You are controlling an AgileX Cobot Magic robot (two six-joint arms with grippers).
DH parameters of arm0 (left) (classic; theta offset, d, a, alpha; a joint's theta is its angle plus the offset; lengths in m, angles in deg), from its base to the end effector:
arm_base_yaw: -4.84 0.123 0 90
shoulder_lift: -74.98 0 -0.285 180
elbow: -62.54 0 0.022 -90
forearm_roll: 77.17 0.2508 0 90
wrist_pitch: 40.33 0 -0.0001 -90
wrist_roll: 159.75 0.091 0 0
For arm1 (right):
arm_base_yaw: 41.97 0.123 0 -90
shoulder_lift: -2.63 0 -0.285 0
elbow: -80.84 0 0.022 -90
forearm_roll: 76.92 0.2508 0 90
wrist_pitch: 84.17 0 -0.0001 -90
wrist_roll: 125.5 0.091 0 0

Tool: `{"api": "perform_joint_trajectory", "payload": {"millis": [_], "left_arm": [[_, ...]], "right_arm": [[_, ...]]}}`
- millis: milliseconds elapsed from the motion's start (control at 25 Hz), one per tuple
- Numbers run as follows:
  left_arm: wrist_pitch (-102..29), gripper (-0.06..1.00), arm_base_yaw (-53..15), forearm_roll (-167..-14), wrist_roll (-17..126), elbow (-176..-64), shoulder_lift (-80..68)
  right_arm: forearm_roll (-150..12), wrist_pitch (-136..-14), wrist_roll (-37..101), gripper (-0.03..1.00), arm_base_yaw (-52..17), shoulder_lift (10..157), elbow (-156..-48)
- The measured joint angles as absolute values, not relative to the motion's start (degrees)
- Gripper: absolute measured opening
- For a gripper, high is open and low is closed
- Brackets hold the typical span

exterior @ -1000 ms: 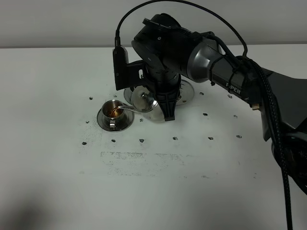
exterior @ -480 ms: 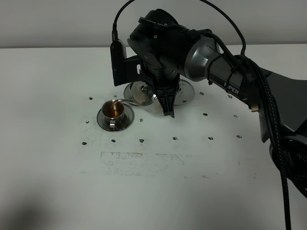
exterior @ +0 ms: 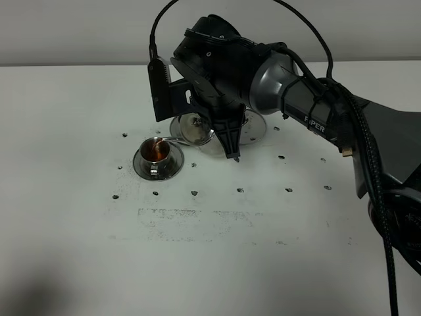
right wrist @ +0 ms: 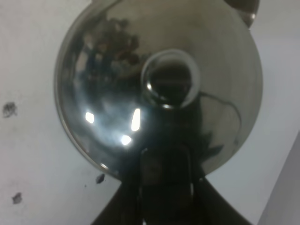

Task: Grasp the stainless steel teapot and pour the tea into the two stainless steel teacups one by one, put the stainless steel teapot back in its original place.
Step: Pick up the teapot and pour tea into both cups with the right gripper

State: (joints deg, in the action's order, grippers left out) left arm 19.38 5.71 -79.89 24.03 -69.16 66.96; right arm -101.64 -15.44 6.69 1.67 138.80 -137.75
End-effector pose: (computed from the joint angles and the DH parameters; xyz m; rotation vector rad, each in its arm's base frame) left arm -0.0040 -0.0038 0.2802 0.0531 2.0235 -0.0053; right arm 0.3715 0.3053 0.2284 -2.1518 1.8790 -0.6217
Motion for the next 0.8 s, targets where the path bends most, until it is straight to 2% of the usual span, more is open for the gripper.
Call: {"api": "perform_joint_trajectory", "payload": {"millis": [800], "left_arm": [[19.4,0.24,5.7,-79.9,24.0,-69.2,67.0]], "right_arm": [[-105.9,-15.5,4.1,0.23,2.7,138.8,-137.7]]}}
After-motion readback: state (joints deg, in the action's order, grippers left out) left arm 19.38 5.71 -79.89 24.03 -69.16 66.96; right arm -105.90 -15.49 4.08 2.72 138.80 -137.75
